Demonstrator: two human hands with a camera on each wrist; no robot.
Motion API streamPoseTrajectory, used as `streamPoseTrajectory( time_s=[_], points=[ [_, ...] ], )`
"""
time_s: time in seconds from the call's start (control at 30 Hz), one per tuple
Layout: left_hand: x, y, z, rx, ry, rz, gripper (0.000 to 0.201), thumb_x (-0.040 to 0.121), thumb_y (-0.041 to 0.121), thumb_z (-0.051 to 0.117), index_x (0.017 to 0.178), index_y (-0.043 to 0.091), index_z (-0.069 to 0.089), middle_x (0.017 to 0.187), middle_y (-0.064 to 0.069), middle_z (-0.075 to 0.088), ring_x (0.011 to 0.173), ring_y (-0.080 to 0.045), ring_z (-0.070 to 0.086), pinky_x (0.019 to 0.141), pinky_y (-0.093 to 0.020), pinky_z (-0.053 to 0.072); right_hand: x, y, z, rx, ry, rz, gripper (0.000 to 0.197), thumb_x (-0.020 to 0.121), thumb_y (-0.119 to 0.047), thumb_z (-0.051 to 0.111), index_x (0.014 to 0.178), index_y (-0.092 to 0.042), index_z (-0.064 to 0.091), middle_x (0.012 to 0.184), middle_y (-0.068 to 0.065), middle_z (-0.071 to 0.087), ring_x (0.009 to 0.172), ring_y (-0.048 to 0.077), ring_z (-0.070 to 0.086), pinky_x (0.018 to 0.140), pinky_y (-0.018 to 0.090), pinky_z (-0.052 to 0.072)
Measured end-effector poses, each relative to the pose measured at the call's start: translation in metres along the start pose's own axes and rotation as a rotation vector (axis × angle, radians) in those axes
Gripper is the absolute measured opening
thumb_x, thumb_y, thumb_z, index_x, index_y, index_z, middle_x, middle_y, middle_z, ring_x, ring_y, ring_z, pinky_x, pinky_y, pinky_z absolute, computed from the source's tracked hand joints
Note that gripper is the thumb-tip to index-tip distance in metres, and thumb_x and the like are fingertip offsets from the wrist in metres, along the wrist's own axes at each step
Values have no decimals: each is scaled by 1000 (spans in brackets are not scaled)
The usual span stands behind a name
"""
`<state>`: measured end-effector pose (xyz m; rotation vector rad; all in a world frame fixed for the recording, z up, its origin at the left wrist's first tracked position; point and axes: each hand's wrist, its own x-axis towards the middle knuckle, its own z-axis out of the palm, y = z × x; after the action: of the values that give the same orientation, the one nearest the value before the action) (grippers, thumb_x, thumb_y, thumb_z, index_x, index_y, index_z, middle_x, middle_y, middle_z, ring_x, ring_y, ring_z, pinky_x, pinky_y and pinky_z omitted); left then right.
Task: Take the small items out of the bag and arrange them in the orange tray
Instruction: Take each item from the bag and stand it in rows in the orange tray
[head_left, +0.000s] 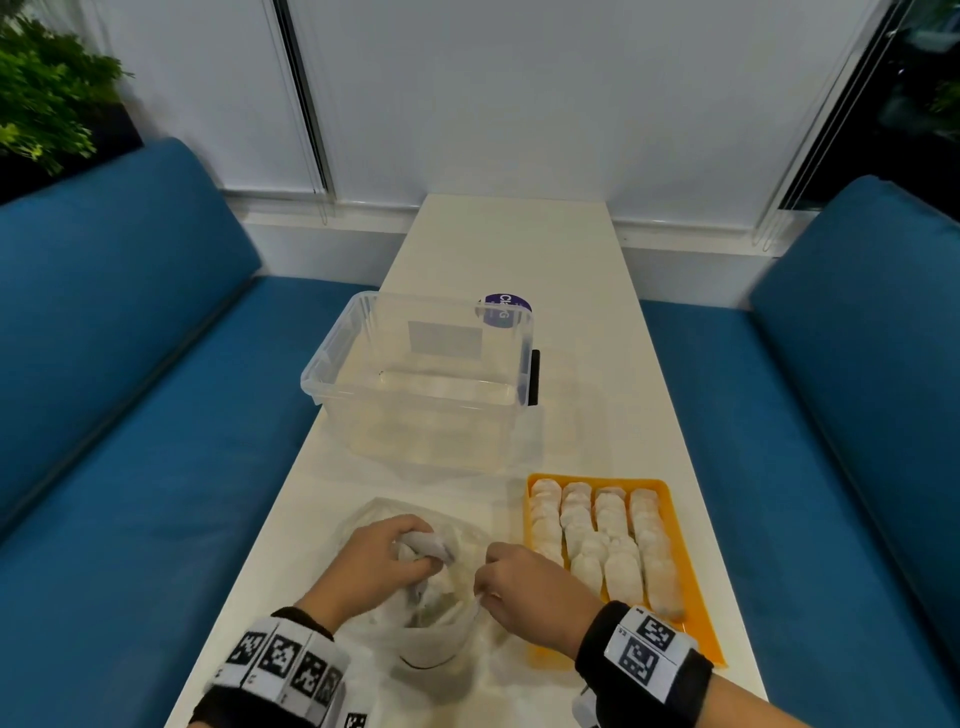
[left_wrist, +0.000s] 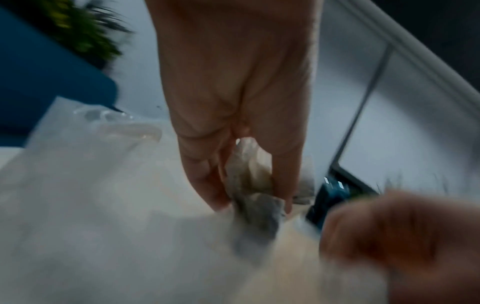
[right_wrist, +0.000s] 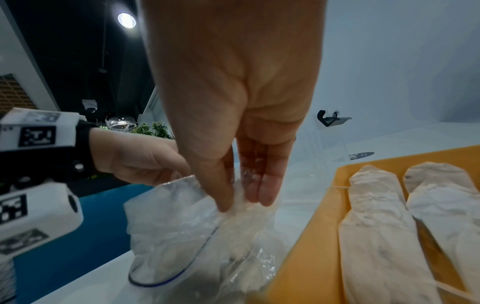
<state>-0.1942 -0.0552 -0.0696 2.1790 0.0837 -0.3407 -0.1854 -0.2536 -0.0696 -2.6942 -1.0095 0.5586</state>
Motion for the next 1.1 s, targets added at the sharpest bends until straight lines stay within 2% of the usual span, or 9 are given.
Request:
streamPoseTrajectory(
  time_s=[0.1,0.27,0.43,0.53,0.63,0.8,0.93,1.0,1.1],
  points=[
    [-4,9,-9,-358,-49,-54,17,79,10,71,95,13,68,92,-6,69,76,-15,66,67,-25,54,-2,0,-3,21,10,-15,29,97,-17,41,112,-3,62,112,14,54,102,30,53,80,35,42],
    [-6,9,-15,-554,-39,-79,21,78,9,72,99,10,69,97,-18,69,83,-24,65,77,-39,52,-6,3,-5,89,32,-1,29,96,-21,43,117,-9,61,115,11,54,107,26,51,84,31,41],
    [-9,18,-15,-795,10,-98,12,87,2,58,97,2,64,81,-9,70,65,-13,66,61,-24,55,-12,5,-13,268,70,14,34,93,-31,53,125,-19,53,123,2,49,102,15,52,78,17,33],
    [-9,26,-17,-926,29,-88,11,86,4,57,95,4,63,86,-11,71,72,-16,67,68,-27,57,-11,0,-20,459,114,59,52,84,-48,63,128,-25,46,123,-4,50,101,10,53,76,16,40],
    [-7,36,-15,-1011,31,-60,20,83,8,58,103,4,61,91,-13,70,76,-18,68,69,-27,59,-8,-7,-26,707,112,114,60,74,-53,71,120,-27,41,117,-8,53,97,8,57,77,19,46],
    [-7,47,-6,-1071,30,-41,23,82,11,59,104,5,58,99,-17,68,82,-22,68,69,-26,59,-2,-11,-27,885,179,75,37,83,-35,67,96,-28,33,98,-5,53,77,10,56,70,24,47],
    [-9,42,2,-1106,-2,-81,34,84,17,57,115,3,54,106,-16,64,88,-22,65,70,-28,57,-6,-9,-33,948,295,63,12,94,-16,52,90,-21,41,85,-4,60,71,2,61,69,24,48],
    [-9,39,5,-1147,-6,-114,38,89,18,54,123,1,51,110,-17,62,95,-26,61,75,-31,55,-10,-6,-36,959,333,52,8,93,-17,54,89,-19,48,80,-5,63,69,2,62,67,18,48],
    [-11,39,8,-1235,0,-165,31,93,16,49,120,1,54,105,-15,65,91,-22,64,71,-27,59,-15,0,-41,997,349,33,5,92,-20,59,89,-22,55,76,-6,64,68,3,60,66,19,48]
  ],
)
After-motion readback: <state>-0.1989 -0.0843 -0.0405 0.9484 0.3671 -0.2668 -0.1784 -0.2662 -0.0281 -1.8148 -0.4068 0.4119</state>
